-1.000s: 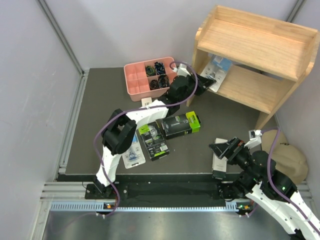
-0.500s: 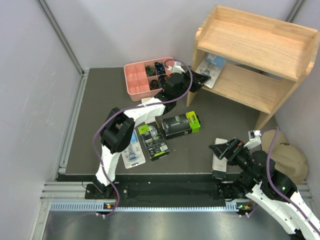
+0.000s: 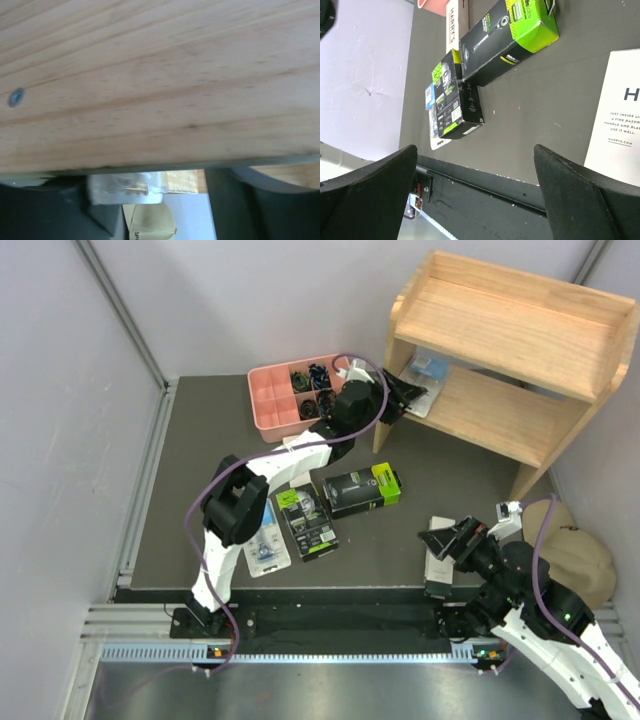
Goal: Place and organize the shaving razors onto the shelf
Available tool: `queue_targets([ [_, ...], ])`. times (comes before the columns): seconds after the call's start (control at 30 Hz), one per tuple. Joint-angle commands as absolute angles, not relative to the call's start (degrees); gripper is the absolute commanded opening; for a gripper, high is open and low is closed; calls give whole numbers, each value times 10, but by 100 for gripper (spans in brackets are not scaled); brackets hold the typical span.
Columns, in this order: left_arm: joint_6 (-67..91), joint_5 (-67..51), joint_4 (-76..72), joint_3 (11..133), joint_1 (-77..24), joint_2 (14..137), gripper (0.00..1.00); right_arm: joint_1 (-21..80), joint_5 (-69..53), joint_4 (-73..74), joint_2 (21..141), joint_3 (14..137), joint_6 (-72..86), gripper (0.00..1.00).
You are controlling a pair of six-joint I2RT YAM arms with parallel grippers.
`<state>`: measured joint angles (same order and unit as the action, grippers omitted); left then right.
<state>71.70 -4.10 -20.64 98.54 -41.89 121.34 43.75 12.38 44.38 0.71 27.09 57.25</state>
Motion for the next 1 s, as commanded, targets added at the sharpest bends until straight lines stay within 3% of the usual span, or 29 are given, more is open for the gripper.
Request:
queue_targets([
  [0.0,634,-7,-124,1031,-414,1172,72,440,128,449,-54,279,579,99],
  [0.1,589,-5,-53,1071,-415,1168,81,440,127,448,-54,279,579,99],
  [0.2,570,-7,-14,1085,-415,1163,84,441,127,449,-54,278,579,99],
  [0.7,518,-13,173,1134,-410,1137,88,440,122,453,-54,279,578,99],
  [0.97,498,-13,176,1048,-388,1061,93,440,119,449,-54,277,578,99],
])
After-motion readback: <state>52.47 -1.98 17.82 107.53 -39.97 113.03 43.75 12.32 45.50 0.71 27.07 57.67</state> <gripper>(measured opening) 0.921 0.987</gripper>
